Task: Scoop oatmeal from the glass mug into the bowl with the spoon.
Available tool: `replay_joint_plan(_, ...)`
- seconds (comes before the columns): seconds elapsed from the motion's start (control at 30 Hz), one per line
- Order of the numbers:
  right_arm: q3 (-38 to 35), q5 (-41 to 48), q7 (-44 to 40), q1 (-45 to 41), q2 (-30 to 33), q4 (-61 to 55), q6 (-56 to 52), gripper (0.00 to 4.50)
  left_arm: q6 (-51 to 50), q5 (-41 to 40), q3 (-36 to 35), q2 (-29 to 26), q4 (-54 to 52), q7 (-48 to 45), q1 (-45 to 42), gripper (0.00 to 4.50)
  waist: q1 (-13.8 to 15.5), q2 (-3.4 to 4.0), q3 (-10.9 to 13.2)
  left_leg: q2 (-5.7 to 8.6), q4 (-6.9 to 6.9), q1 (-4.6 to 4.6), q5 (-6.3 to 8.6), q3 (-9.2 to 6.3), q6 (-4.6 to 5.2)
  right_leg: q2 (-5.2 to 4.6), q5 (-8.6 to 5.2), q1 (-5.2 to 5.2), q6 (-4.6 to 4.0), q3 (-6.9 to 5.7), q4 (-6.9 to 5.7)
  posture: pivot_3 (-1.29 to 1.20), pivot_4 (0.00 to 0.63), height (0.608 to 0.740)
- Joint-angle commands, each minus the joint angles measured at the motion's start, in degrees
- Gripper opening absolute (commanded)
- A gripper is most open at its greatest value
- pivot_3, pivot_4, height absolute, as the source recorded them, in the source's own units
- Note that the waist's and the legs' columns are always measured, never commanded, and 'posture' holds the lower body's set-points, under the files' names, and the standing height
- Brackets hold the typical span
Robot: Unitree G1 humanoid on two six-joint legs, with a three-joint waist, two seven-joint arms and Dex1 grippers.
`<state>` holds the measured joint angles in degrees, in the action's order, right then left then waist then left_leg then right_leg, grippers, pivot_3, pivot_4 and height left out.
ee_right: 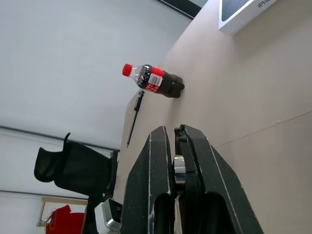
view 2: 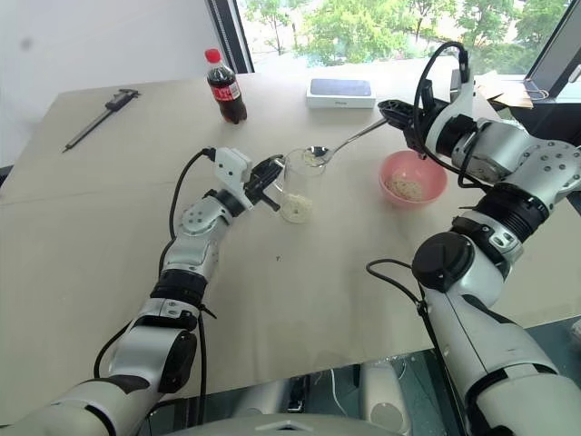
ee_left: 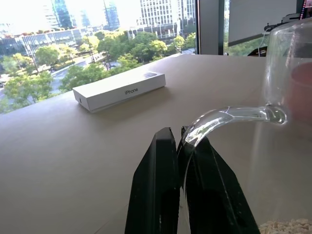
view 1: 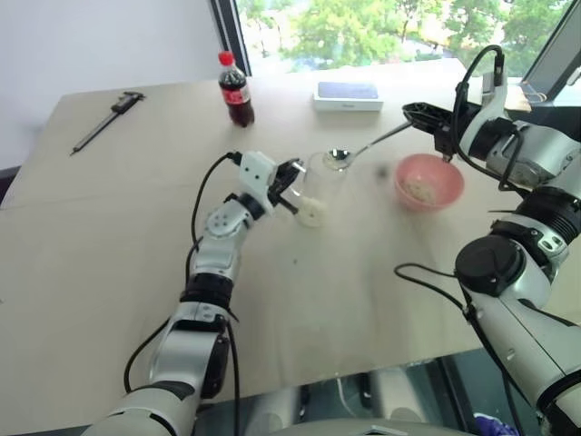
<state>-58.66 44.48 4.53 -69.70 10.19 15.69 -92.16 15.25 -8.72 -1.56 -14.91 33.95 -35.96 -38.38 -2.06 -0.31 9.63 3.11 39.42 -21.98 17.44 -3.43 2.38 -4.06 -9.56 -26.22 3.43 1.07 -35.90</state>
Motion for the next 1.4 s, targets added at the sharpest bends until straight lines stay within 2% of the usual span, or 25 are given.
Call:
replay_joint_plan(0.03,-2.1,0.4,1.9,-1.3,0.3,-1.9,-0.3,0.00,4.3,-0.5,-0.5,1.6,2.3,0.2,-2.9,0.08,0.1,0.00,0.0,0.00,0.00,0.00,0.00,0.00,0.00,0.00,0.00,0.00,0.00,0.00,0.00,0.00,0.150,0.740)
replay_joint_plan(0.4,-4.4,5.2,8.0,-0.6,-1.9,-2.9,-0.3,0.00,8.8,0.7,-0.5,2.9,9.2,0.3,-6.4,0.08,0.2,0.00,0.0,0.01,0.01,-0.01,0.00,0.00,0.02,-0.01,0.00,0.01,0.01,0.00,-0.02,0.00,0.150,0.740)
replay_joint_plan(0.77,-12.9,13.1,20.1,-0.9,-5.1,-4.9,-0.3,0.00,10.6,1.0,-0.5,4.1,11.9,0.5,-7.7,0.08,0.2,0.00,0.0,0.00,0.00,-0.04,0.00,0.00,0.02,0.00,0.00,0.00,0.01,0.00,0.00,0.00,0.150,0.740)
replay_joint_plan(1.13,-16.9,20.3,27.8,-0.7,-5.0,-4.6,-0.3,0.00,11.1,1.0,-0.7,4.1,13.5,0.3,-8.4,0.08,0.0,0.01,0.0,0.00,0.00,-0.03,-0.01,0.03,0.04,0.01,0.00,0.00,0.01,0.02,-0.03,0.00,0.150,0.740)
replay_joint_plan(1.4,-15.9,25.8,30.1,0.7,-0.3,-2.3,3.3,0.00,11.5,1.2,-1.0,3.8,14.7,0.8,-8.7,0.08,0.1,0.00,0.0,-0.01,0.00,-0.04,-0.01,0.05,0.06,0.01,0.00,0.01,0.01,0.01,-0.01,0.00,0.150,0.740)
